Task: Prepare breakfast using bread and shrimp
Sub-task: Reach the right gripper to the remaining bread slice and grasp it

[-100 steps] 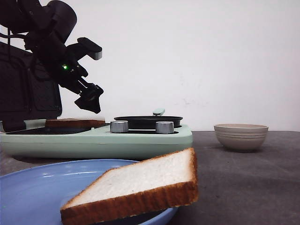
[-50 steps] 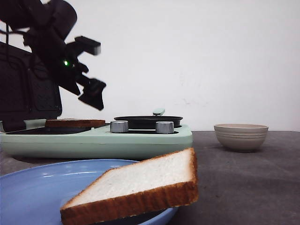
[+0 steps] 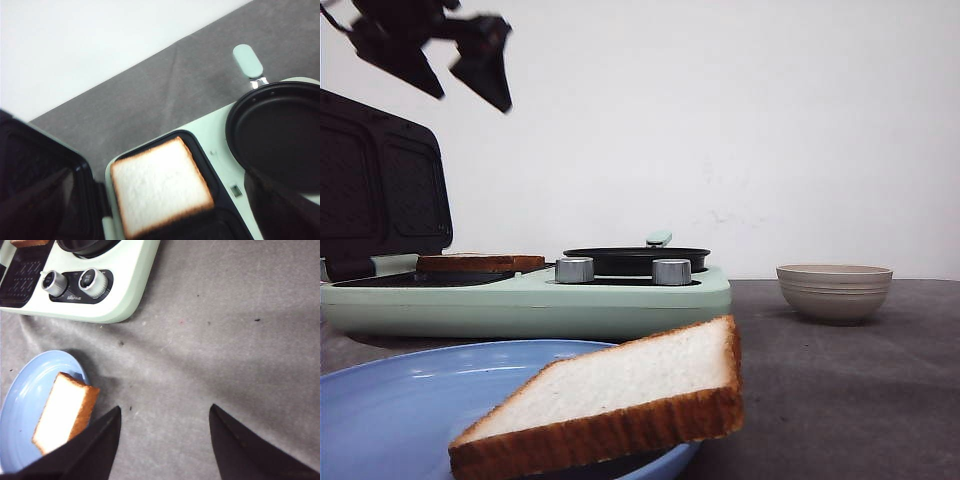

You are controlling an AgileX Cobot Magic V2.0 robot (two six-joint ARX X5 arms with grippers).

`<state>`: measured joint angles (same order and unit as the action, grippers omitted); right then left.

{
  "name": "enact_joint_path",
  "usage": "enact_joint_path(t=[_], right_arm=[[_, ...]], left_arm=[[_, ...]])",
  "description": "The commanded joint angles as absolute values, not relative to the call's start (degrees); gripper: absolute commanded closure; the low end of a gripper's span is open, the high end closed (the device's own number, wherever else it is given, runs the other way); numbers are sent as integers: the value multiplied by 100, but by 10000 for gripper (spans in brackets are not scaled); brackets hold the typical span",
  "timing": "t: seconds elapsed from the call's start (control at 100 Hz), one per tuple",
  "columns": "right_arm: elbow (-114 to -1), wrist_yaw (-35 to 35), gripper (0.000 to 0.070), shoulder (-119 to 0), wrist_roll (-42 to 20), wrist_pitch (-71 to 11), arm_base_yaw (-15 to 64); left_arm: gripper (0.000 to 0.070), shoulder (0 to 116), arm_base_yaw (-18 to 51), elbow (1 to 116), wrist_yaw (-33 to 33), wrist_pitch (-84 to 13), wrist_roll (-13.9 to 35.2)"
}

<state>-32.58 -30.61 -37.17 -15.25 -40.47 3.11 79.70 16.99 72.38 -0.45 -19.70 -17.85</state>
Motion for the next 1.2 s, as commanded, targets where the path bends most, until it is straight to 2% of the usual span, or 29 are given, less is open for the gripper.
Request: enact_joint_path(t=[0.0, 0.22, 0.38, 0.52, 0.62, 0.77, 0.92, 1.08, 1.19], right_arm=[[-3350, -3181, 353, -3734, -1509, -4005, 331], [-3350, -3395, 353, -3734, -1636, -4086, 331], [-3347, -3815, 353, -3739, -1859, -4119, 333], [-3321, -3918, 352, -3739, -2034, -4115, 458], [-3214, -3903, 352, -3739, -2189, -3999, 681], [-2847, -3889, 353, -3739, -2683, -3496, 1232], [-2294, -3828, 352, -3739, -3594, -2554, 1964], [-1852, -3323, 352, -3795, -4316, -1745, 2906], [-1765, -2939, 352, -4080, -4504, -1437, 3514]], left_arm=[[0, 7839, 1721, 7358, -60, -2224, -1546], [0, 7024, 1715, 7356, 561, -3061, -930], [0, 6606, 1594, 7330, 585, -3524, -489], [0, 6263, 1428, 6998, 685, -3592, -266], [0, 5929, 1326, 6554, 991, -3417, -99], [0, 5336, 1210, 5778, 1269, -3065, 215], [0, 4727, 1205, 5057, 1339, -2683, 469], [0, 4038, 1199, 4609, 1317, -2567, 545], [0, 3680, 1199, 4469, 1284, -2576, 528]])
